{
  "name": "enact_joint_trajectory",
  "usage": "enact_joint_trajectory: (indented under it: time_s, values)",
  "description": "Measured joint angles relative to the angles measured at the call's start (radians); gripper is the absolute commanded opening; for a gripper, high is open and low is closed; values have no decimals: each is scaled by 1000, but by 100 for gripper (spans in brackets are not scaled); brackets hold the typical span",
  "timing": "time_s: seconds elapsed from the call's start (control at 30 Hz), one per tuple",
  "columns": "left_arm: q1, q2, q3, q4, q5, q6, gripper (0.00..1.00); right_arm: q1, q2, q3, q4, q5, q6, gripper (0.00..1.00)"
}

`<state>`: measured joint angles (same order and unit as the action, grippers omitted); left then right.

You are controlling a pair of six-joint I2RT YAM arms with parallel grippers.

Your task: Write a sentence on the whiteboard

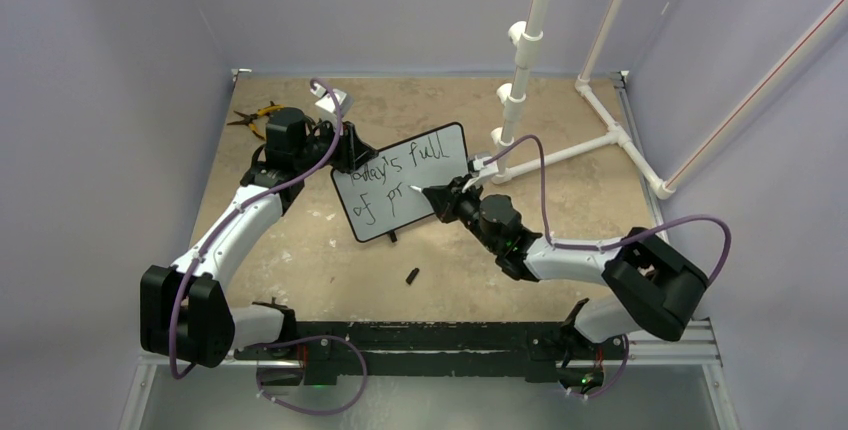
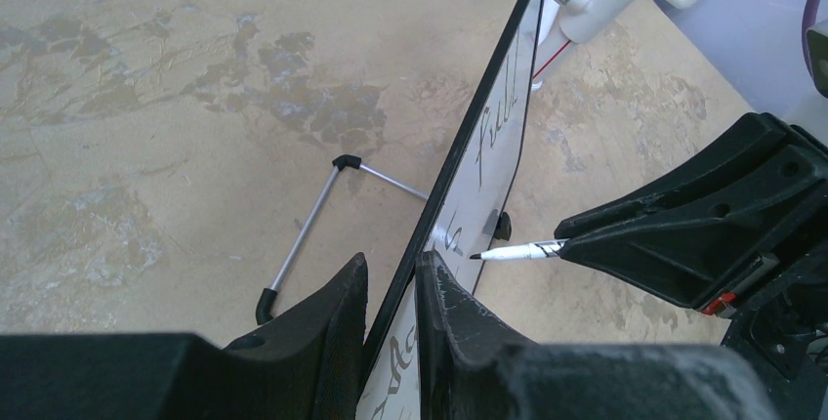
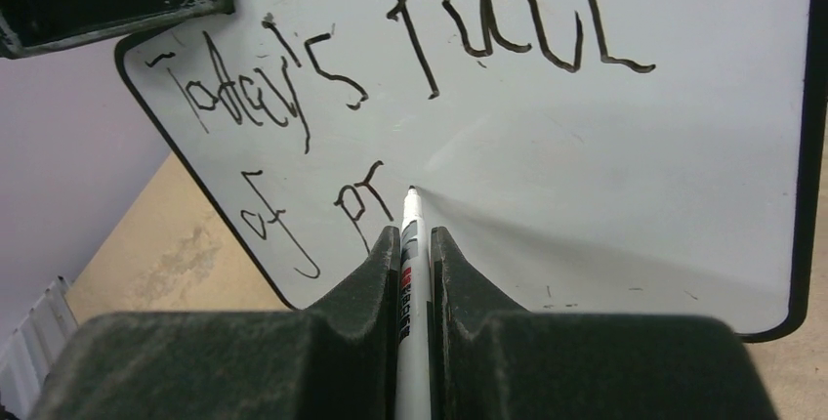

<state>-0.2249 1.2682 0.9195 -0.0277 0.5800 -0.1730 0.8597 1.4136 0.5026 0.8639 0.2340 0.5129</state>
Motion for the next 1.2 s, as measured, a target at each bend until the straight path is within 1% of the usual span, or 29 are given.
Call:
enact_joint_trajectory:
  time_s: [0.53,0.83,1.2]
  values:
    - [0,0,0,0,0,0,22,-10,69,9,23,-97,-16,0]
    - [0,0,0,0,0,0,22,-10,58,8,-10,-85,1,0]
    - [0,0,0,1,0,0,22,-9,16,8,-76,-22,3,0]
